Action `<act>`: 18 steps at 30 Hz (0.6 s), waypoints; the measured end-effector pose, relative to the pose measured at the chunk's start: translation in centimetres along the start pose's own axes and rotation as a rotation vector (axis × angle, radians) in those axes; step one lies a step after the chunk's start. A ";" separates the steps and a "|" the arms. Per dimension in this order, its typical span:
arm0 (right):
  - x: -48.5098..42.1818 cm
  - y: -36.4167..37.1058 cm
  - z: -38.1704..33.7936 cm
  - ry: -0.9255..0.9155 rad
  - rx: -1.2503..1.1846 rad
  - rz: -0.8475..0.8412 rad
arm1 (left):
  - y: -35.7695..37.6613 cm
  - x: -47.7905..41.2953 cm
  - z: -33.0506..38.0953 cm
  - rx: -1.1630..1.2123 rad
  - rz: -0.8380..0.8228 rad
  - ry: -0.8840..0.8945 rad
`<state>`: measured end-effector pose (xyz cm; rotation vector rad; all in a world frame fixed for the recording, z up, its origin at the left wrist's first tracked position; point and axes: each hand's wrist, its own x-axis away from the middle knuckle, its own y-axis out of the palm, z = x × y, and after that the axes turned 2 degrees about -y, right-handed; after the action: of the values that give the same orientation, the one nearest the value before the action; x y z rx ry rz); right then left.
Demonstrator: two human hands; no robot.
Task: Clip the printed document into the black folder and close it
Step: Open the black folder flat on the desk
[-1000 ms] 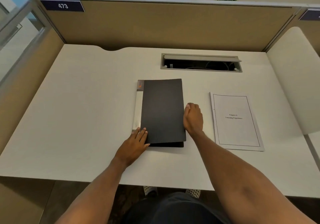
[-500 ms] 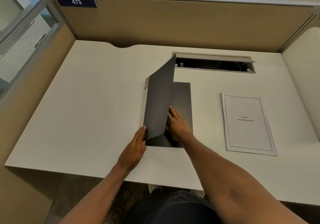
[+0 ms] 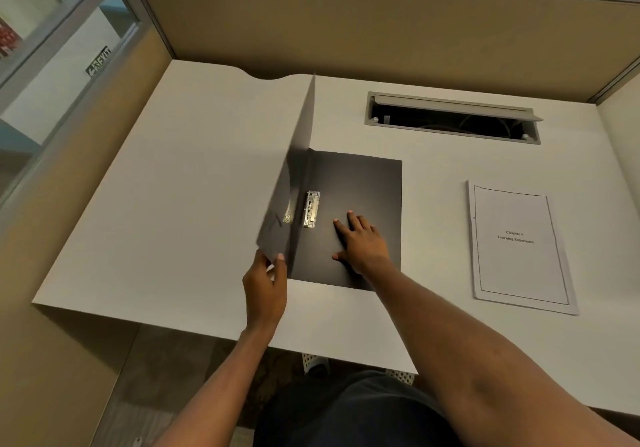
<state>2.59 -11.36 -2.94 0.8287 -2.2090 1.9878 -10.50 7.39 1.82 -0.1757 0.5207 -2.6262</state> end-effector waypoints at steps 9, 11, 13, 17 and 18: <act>0.7 -0.2 0.6 0.014 -0.021 -0.012 | -4.0 -5.0 0.1 0.190 0.523 -0.209; 0.7 -0.3 0.6 0.016 -0.020 -0.014 | -4.8 -6.1 -0.6 0.171 0.596 -0.284; 0.7 -0.3 0.6 0.017 -0.020 -0.013 | -5.4 -7.1 -1.6 0.139 0.623 -0.371; 0.8 -0.3 0.6 0.015 -0.025 -0.012 | -5.8 -8.7 -4.4 -0.013 0.579 -0.459; 0.8 -0.2 0.7 0.015 -0.025 -0.012 | -5.9 -8.9 -5.0 -0.052 0.550 -0.491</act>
<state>2.22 -12.26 -2.58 0.8188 -2.2109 1.9499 -5.99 17.97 -0.83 -0.5849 0.3921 -1.9429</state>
